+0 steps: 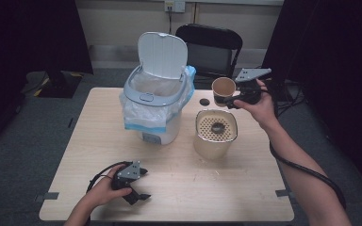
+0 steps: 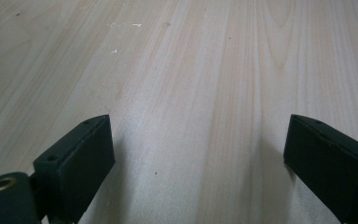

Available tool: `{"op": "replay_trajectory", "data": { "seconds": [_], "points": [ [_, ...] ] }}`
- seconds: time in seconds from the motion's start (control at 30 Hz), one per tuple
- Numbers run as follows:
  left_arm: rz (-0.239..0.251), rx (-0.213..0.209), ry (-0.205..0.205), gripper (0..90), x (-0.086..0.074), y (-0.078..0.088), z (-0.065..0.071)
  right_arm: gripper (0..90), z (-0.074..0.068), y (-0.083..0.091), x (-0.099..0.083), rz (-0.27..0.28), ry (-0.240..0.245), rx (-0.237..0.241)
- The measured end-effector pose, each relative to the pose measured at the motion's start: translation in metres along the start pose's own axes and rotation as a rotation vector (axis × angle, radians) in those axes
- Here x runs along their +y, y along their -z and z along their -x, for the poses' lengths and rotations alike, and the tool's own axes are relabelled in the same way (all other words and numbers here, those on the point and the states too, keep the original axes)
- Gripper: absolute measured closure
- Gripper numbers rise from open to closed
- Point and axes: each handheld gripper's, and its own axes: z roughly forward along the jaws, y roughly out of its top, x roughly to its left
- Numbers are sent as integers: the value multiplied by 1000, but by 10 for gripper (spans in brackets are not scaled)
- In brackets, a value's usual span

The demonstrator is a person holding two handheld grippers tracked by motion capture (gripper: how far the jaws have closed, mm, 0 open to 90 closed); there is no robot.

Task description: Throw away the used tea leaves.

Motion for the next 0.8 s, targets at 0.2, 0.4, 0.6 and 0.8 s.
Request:
{"op": "replay_trajectory", "data": {
  "seconds": [0.2,0.4,0.6,0.8],
  "points": [
    [-1,-6,-4,75,0,0,0,258,-1,-4,9,-4,-23,29],
    [-6,-7,-7,70,0,0,0,258,-1,-8,15,2,-32,48],
    [-16,-14,-4,37,1,-2,1,257,-2,-12,23,-4,-34,66],
    [-22,-14,-9,36,2,-1,1,257,-1,-13,29,-4,-35,71]
  ]
}}
